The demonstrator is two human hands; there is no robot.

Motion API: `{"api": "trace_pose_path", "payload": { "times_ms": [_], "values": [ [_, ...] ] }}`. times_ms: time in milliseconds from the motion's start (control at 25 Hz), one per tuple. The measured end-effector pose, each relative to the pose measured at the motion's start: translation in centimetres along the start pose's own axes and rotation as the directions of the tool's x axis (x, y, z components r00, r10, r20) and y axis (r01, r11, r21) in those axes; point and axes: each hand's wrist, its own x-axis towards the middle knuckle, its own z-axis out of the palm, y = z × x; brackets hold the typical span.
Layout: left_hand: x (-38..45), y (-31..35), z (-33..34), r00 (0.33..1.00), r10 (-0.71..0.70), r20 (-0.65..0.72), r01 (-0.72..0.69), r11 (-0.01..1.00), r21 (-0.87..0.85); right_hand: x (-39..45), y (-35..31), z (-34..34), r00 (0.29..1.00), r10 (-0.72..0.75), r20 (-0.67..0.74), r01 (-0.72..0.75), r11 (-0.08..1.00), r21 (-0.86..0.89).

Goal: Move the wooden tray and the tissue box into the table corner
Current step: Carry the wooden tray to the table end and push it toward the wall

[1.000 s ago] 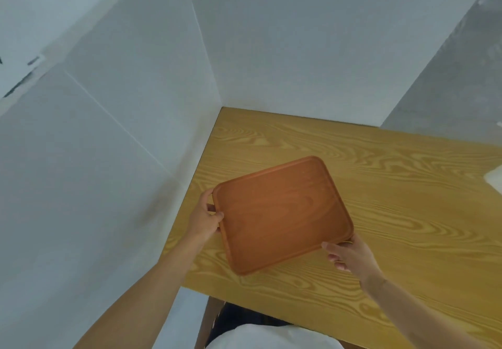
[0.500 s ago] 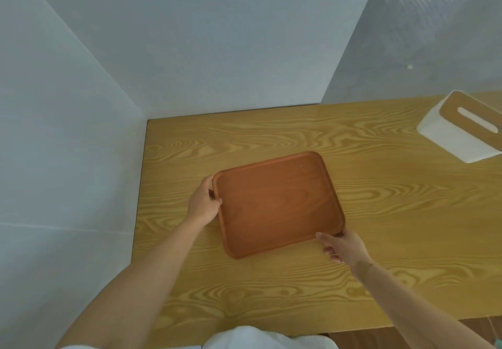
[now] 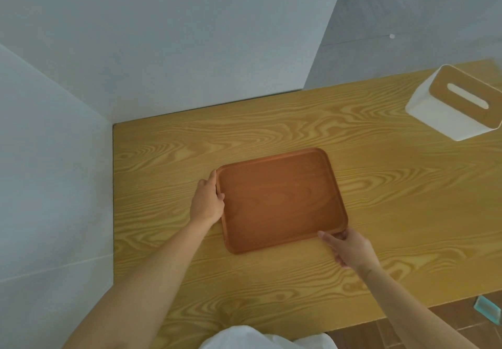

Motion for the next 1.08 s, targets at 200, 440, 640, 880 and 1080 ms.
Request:
{"api": "trace_pose_path", "payload": {
  "times_ms": [200, 440, 640, 880, 1080],
  "values": [
    [-2.7, -0.1, 0.3, 0.992, 0.034, -0.12, -0.012, 0.983, 0.184, -0.7, 0.5, -1.1, 0.972, -0.183, -0.15, 0.072, 0.834, -0.547],
    [-7.8, -2.6, 2.9, 0.994, 0.099, -0.051, -0.084, 0.969, 0.231, 0.9, 2.6, -1.3, 0.837, -0.512, -0.194, 0.274, 0.698, -0.661],
    [-9.8, -3.9, 4.8, 0.997, 0.068, 0.03, -0.073, 0.967, 0.242, 2.5, 2.7, -1.7, 0.859, -0.511, -0.032, 0.343, 0.619, -0.706],
    [-9.6, -3.9, 5.2, 0.994, 0.019, 0.104, -0.047, 0.959, 0.278, 3.2, 2.9, -2.0, 0.841, -0.54, -0.015, 0.392, 0.63, -0.67],
    [-8.6, -3.4, 4.7, 0.995, -0.007, 0.102, -0.023, 0.957, 0.289, 3.9, 1.9, -2.2, 0.852, -0.522, -0.044, 0.372, 0.662, -0.651]
  ]
}}
